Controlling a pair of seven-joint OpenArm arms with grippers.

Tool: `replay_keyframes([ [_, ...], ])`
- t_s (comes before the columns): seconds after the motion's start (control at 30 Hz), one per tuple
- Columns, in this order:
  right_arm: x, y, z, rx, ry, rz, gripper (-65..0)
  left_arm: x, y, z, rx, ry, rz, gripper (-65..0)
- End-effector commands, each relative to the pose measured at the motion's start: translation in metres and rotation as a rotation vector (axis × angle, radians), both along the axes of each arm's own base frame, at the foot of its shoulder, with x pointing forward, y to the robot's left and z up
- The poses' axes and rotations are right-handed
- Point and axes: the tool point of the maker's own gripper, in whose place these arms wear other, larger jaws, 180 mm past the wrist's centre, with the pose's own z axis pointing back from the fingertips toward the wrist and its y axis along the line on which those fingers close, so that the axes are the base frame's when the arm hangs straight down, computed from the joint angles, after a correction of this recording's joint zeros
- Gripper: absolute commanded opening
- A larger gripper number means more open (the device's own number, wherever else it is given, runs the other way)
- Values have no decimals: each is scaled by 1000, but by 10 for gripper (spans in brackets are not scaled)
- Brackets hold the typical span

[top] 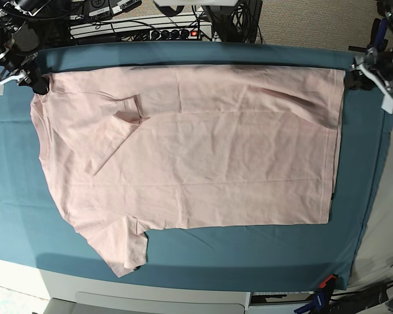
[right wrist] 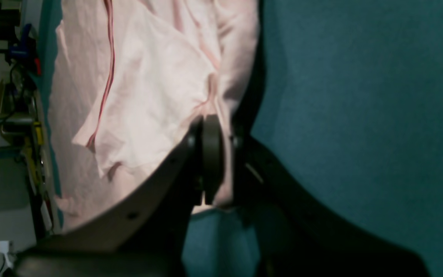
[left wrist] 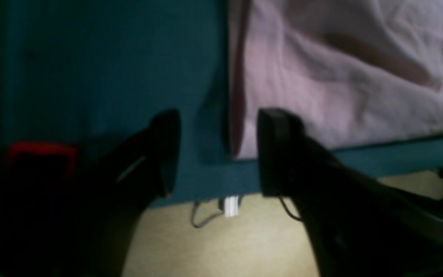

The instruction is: Fold the T-shirt properly

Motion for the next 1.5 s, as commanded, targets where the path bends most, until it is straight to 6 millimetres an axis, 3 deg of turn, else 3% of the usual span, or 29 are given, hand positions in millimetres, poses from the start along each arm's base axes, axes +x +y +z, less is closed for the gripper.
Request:
replay_keyframes([
  [0.0, 6, -8, 14, -25, -42, 4, -650, 5, 2, 4, 0, -12, -12, -330],
  [0.4, 6, -8, 14, -26, -41, 6, -650, -13, -69, -25, -143, 78, -164, -334],
  [0.47, 6, -8, 14, -26, -41, 7, -650, -14, -70, -25, -147, 83, -166, -407],
  [0.57, 6, -10, 16, -31, -37, 16, -650, -14, -65, -24, -134, 86, -167, -650],
  [0.8, -3, -15, 31, -114, -37, 63, -650, -18, -53, -25, -89, 111, -186, -650],
  [1.1, -22, -14, 38, -188, 7, 112, -650, -50, -54, -34, -96, 187, -190, -650],
  [1.47, -33, -15, 31, -199, 51, 118, -650, -61, -55, -36, -93, 216, -204, -650],
])
